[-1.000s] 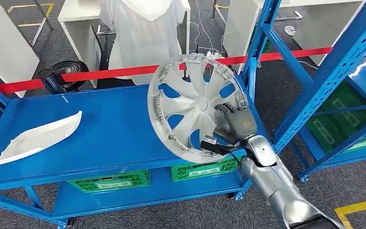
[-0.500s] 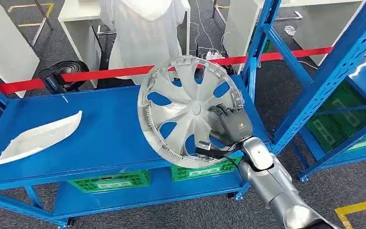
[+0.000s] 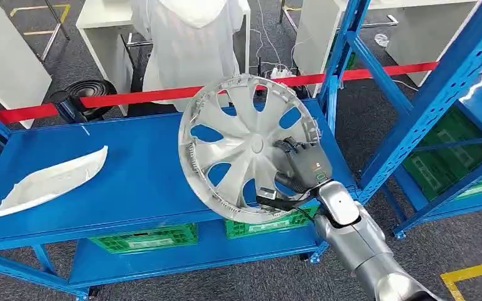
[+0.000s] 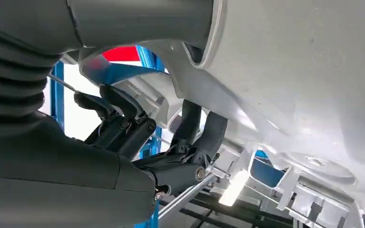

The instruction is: Take the parts from the cabinet and place them on the table.

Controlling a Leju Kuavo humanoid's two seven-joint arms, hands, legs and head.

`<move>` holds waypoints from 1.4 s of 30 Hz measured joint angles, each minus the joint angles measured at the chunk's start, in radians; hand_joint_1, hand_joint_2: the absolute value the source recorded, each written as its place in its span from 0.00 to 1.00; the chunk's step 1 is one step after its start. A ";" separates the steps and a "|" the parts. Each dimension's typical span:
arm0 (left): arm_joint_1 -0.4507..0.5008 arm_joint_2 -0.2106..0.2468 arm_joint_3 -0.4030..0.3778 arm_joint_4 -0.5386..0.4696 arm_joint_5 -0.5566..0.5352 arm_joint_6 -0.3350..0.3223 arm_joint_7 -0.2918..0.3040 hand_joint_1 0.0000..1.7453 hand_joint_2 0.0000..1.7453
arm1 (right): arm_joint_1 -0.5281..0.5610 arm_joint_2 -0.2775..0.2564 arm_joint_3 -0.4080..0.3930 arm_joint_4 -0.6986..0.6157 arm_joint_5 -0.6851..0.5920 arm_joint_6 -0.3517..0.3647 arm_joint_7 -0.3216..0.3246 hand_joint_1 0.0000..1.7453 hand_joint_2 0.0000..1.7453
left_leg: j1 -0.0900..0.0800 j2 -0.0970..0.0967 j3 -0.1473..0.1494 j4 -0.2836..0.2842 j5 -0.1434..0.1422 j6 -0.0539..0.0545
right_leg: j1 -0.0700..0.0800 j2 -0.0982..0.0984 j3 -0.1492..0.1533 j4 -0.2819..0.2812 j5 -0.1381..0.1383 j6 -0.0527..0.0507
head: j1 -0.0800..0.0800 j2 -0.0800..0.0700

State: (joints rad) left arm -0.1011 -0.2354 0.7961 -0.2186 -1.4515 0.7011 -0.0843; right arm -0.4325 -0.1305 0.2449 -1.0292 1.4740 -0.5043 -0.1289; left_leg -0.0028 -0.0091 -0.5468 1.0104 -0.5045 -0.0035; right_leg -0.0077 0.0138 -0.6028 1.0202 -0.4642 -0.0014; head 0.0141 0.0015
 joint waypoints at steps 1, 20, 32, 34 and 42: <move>0.000 0.000 0.000 -0.001 -0.002 0.000 0.000 0.00 1.00 | 0.000 0.000 0.001 0.000 0.000 0.000 0.000 1.00 0.00 | 0.000 0.000 0.000 0.000 0.000 0.000 | 0.000 0.000 0.000 0.000 0.000 0.000 | 0.000 0.000; 0.004 0.000 0.000 -0.004 0.036 0.000 0.011 0.00 1.00 | -0.016 0.000 0.013 0.000 0.020 -0.031 -0.002 1.00 0.00 | 0.000 0.000 -0.001 0.000 0.000 0.000 | 0.000 0.000 0.000 0.000 0.000 0.000 | 0.000 0.000; 0.003 0.008 0.008 0.004 0.064 0.000 -0.018 0.00 1.00 | -0.022 0.015 0.072 -0.030 0.028 -0.023 -0.004 1.00 0.00 | -0.006 -0.002 -0.004 0.006 -0.003 0.005 | -0.007 -0.003 0.000 -0.002 0.002 0.005 | 0.000 0.000; 0.003 0.010 0.012 0.006 0.065 0.000 -0.023 0.00 1.00 | -0.022 0.016 0.079 -0.040 0.022 -0.021 -0.005 1.00 0.00 | -0.008 -0.001 -0.003 0.006 0.004 0.012 | -0.009 -0.002 0.002 -0.006 0.010 0.013 | 0.000 0.000; 0.000 0.010 0.015 0.016 0.065 -0.015 -0.018 0.00 1.00 | -0.017 0.012 0.086 -0.043 -0.003 -0.023 -0.005 1.00 0.00 | 0.007 0.008 -0.018 0.001 0.028 0.024 | -0.012 -0.008 -0.116 0.291 -0.125 0.029 | 0.006 0.000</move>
State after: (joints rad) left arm -0.1008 -0.2255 0.8110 -0.2030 -1.3867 0.6863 -0.1018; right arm -0.4492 -0.1186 0.3311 -1.0719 1.4706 -0.5268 -0.1335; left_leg 0.0046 -0.0013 -0.5652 1.0115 -0.4761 0.0206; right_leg -0.0201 0.0058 -0.7191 1.3116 -0.5890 0.0273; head 0.0206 0.0015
